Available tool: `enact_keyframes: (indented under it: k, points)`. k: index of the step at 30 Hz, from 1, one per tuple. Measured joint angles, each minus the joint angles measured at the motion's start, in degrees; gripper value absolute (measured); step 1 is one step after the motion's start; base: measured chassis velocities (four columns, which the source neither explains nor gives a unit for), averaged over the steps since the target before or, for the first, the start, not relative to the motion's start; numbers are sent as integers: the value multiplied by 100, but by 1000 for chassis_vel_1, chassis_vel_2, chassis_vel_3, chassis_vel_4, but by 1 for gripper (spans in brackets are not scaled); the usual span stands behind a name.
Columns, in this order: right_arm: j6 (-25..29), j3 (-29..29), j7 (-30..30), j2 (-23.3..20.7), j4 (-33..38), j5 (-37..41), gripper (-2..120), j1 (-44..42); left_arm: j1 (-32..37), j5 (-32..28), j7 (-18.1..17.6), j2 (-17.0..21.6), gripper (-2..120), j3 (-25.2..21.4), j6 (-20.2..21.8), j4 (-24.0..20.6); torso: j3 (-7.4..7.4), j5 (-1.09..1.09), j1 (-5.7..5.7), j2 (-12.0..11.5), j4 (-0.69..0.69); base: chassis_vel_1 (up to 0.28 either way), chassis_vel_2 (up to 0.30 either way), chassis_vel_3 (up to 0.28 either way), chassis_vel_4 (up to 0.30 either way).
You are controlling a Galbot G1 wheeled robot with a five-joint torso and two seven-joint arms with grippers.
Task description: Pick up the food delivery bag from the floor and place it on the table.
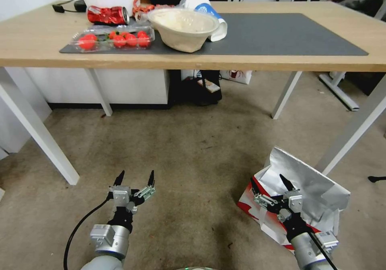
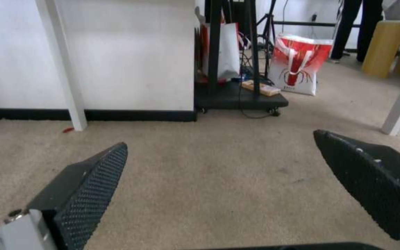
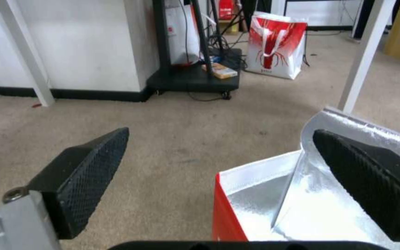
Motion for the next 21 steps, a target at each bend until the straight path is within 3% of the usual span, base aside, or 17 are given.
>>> enact_keyframes:
  k: [15, 19, 21]
  points:
    - [65, -6, -3, -140, 93, 63, 100, -24, -5, 38, 3, -19, 100, -2, -311, 132, 0, 0, -5, 3, 0, 0, 0, 0, 0]
    - [246, 105, -154, -488, 64, 482, 100, 30, 13, 181, 36, -7, 100, -9, -331, 56, 0, 1, -5, 14, 0, 0, 0, 0, 0]
    - [264, 405, -373, -968, 29, 886, 100, 95, 45, 239, 43, 6, 100, 1, -322, -49, 0, 2, -3, 21, 0, 0, 0, 0, 0]
